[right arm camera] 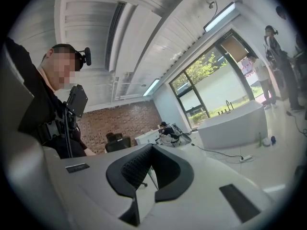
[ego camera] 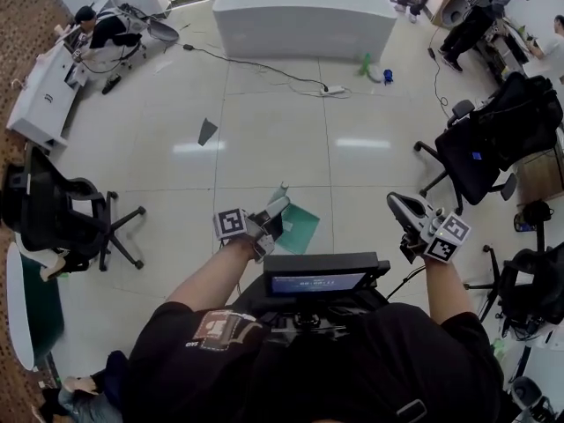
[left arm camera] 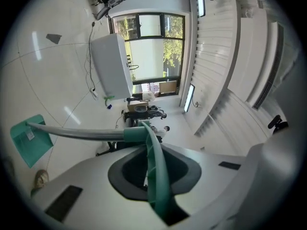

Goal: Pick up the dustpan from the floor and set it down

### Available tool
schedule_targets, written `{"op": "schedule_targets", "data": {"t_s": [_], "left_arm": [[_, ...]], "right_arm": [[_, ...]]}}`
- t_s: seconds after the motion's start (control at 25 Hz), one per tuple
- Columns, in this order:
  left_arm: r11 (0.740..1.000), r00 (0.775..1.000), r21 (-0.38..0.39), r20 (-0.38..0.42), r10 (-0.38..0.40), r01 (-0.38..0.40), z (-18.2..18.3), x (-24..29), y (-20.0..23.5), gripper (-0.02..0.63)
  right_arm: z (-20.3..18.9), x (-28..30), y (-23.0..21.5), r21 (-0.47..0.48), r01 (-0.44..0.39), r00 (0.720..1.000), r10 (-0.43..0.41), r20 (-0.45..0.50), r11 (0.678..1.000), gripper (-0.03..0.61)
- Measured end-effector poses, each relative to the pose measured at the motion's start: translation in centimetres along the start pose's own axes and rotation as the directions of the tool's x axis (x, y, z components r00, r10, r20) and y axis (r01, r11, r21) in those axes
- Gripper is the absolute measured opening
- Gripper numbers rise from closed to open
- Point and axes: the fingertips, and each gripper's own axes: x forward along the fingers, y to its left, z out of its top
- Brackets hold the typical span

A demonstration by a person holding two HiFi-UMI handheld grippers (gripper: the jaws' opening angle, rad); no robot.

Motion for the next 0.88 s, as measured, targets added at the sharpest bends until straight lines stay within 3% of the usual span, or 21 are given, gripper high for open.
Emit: {"op": "schedule_targets", "data": {"t_s": [0.16,0.44,0.6,0.72,0.88], "left_arm": [[0.998,0.998,-0.021,-0.029,0.057,-0.058,-3.1,1.6,4.1,0.054],[0.989,0.99,-0.037,-0.011,0.14,-0.14,-4.6,7.9,14.3,0.054],[0.99,0.991,-0.076,0.039,0.124,-0.121,-5.0,12.0,20.1,0.054],[0.983,0.984,-0.113,0.086,0.155,-0.144,-5.8,16.3,24.3,0.055],[0.982,0.986,-0.116,0.057,0.157,-0.15,-7.4,22.9,28.0,0.055]], "right_arm": [[-3.3,-2.1,-1.3,0.043,-0.017,1.0,0.018,-0.011,0.999,0.011],[-8.8,-7.0,-9.1,0.099,-0.004,0.996,0.013,-0.086,0.995,0.011],[-11.6,-9.6,-13.6,0.136,0.029,0.994,-0.014,-0.113,0.99,0.011],[-13.6,-12.2,-17.2,0.143,0.044,0.991,-0.024,-0.134,0.989,0.011],[-15.1,-15.4,-21.8,0.153,0.074,0.988,-0.051,-0.148,0.985,0.011]]}}
